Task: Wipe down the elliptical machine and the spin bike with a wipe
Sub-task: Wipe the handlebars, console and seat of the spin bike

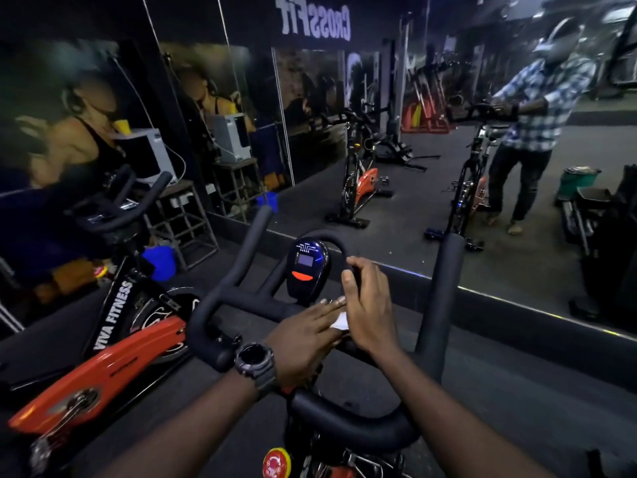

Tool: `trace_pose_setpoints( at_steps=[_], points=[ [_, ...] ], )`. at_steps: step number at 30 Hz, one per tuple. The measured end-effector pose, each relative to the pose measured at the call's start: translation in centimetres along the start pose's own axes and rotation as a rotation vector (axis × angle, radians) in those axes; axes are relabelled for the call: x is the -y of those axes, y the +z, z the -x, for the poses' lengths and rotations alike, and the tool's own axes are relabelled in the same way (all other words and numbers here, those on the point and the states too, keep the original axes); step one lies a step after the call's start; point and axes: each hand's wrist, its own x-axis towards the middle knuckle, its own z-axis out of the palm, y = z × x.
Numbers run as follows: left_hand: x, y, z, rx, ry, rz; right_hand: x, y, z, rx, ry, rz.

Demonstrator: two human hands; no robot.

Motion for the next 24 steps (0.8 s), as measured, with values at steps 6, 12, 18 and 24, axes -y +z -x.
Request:
trace_pose_setpoints(
  at_steps=[6, 12, 18, 24],
  points=[
    [1.8, -0.9, 2.3, -0.128, -0.069, -0.123, -0.4, 0.6, 0.1, -0.009, -0.077, 0.107],
    [6.0, -3.1, -4.2, -0.206, -0.305, -0.021, 0.2, 2.2, -1.4, -0.103, -0.082, 0.204],
    [6.1, -1.9, -4.5, -0.131, -0.059, -0.131, 0.7, 3.6, -2.9, -0.271, -0.002, 0.146],
    [9.7, -3.2, -6.1, -0.238, -0.359, 0.514, 0.3, 3.3, -3.0, -0.343, 0.062, 0.180]
  ],
)
